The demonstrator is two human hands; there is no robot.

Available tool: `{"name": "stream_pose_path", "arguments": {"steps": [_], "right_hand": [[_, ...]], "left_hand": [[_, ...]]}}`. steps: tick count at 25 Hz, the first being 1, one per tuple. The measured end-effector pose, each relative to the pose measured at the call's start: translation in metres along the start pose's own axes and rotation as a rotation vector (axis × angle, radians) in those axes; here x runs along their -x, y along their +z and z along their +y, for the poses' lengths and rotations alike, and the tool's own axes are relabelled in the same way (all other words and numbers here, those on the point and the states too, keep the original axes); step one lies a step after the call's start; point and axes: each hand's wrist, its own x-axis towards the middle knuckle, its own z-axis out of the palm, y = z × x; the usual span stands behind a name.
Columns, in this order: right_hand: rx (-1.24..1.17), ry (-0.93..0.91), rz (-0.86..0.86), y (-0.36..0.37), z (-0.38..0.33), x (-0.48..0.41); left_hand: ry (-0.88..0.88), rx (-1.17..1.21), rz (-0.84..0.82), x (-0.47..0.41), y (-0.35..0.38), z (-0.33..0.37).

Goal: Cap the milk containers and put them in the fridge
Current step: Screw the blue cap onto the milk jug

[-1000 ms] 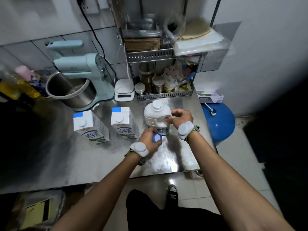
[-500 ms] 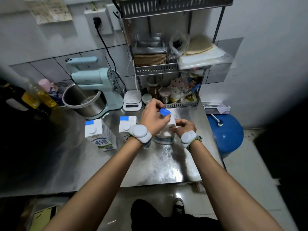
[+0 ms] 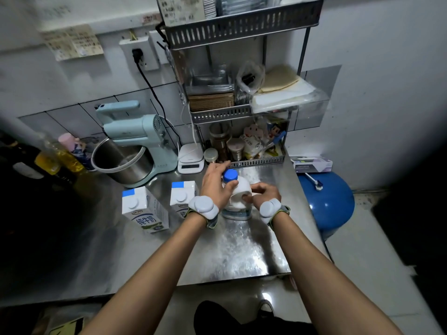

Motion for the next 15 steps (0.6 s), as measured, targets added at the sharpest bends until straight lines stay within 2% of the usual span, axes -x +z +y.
{"name": "stream_pose_path", "arguments": {"steps": [7, 15], "right_hand": [[0.018, -0.003, 0.012, 0.001, -0.004, 0.004], [0.071, -0.002, 0.058, 0.003, -0.009, 0.013]], "left_hand": [[-0.045, 0.025, 0.063, -0.001, 0.000, -0.001], [-0.025, -0.083, -0.010, -0.006, 0.000, -0.001]]}}
